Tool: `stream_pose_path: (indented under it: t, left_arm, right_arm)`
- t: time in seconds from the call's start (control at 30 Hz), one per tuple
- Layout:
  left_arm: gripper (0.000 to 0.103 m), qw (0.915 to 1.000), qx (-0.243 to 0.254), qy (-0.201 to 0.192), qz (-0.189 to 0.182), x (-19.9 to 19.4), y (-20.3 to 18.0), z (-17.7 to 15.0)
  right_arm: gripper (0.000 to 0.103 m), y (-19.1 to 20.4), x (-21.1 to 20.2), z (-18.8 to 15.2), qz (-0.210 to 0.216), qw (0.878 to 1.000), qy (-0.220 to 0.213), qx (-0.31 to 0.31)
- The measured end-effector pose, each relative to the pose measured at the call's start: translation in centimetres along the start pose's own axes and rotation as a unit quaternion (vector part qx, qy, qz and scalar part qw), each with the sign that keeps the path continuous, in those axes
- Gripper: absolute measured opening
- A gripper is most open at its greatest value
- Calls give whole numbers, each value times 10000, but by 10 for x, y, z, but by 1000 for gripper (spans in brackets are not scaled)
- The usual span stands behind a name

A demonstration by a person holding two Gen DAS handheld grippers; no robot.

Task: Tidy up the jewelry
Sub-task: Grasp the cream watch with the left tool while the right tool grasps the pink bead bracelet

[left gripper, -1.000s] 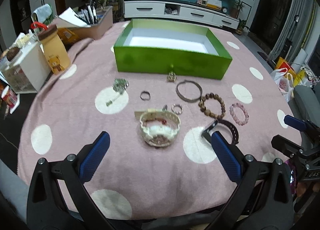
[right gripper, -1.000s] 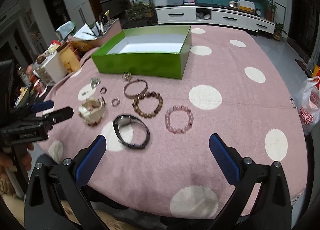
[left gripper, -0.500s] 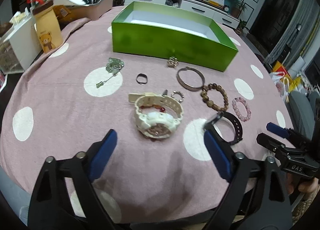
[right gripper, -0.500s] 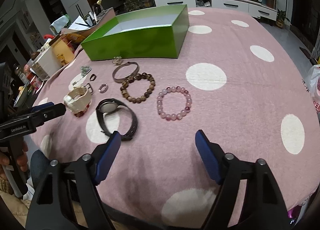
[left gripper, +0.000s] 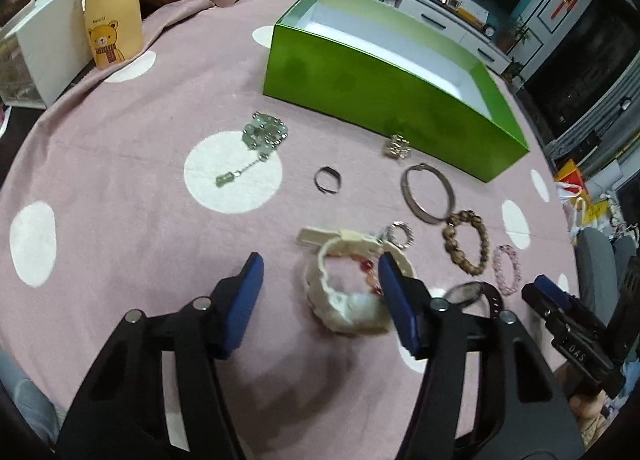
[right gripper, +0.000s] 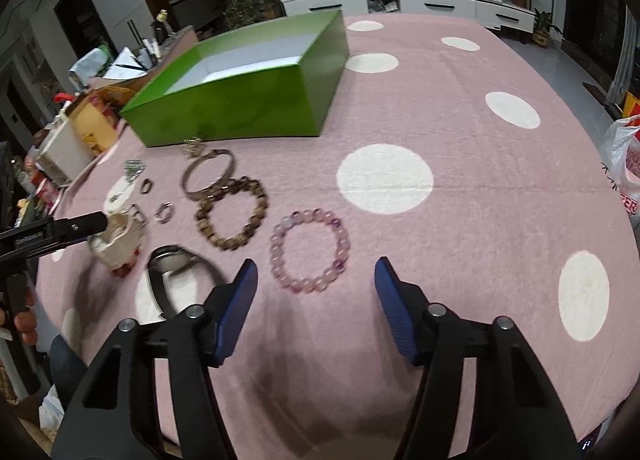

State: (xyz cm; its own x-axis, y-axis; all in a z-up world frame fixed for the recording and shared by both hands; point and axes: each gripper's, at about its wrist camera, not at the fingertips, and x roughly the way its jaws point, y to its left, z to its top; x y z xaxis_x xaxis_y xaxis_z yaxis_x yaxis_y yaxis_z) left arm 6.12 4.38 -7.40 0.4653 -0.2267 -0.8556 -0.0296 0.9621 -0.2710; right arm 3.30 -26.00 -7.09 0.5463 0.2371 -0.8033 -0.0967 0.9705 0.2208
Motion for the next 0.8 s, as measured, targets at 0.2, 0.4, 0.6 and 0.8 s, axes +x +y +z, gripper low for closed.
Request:
stream_pose_path:
  t: [0.2, 0.4, 0.6, 0.8]
  left_arm:
    - [47, 9994, 112, 339, 39, 14, 1, 11]
    - [33, 9977, 416, 530, -78, 21, -7, 15]
    - [20, 9974, 577, 376, -189, 22, -13, 15]
    - [7, 9988, 374, 125, -297, 12, -3, 12]
  right_arm:
    - [43, 1, 21, 10, -292, 9994, 147, -152]
    - [28, 12, 31, 14, -749, 9954, 115, -585]
    - [8, 18, 35, 16, -736, 9946, 27, -735]
    - [7, 14, 23, 17, -530, 9969, -122, -570]
